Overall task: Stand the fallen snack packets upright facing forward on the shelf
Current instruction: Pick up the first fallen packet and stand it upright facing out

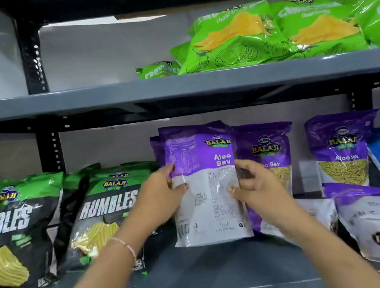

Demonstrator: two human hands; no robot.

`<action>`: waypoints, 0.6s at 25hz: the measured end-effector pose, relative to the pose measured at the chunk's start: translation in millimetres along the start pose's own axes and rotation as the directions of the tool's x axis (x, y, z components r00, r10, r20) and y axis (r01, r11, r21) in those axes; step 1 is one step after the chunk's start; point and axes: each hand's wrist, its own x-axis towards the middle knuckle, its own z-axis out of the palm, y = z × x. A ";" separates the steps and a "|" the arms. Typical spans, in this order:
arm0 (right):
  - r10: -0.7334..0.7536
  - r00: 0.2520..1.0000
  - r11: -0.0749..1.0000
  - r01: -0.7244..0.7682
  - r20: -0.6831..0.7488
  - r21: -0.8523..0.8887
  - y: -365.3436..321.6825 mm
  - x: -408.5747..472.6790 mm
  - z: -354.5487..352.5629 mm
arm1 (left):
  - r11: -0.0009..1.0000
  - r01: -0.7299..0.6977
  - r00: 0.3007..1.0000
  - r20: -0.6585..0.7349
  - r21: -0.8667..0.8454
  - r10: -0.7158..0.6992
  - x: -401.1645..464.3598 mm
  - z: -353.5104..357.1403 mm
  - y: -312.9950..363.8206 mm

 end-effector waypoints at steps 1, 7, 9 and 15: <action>-0.018 1.000 1.000 0.018 -0.007 0.001 15.4 2.9 4.4 | 0.998 -0.021 0.997 -0.077 -0.059 0.016 -1.7 14.7 -14.0; 0.039 0.989 0.992 -0.022 -0.143 0.121 86.3 4.6 10.8 | 0.682 0.006 0.961 -0.183 -0.732 -0.205 -8.0 74.1 -73.0; 0.136 0.965 0.963 -0.075 -0.225 0.258 90.9 13.0 6.0 | 0.566 0.036 0.934 -0.174 -0.824 -0.312 4.8 71.6 -79.4; 0.112 0.966 0.983 -0.072 -0.234 0.171 79.2 25.3 9.6 | 0.540 0.133 0.905 -0.121 -0.831 -0.409 25.6 71.8 -84.3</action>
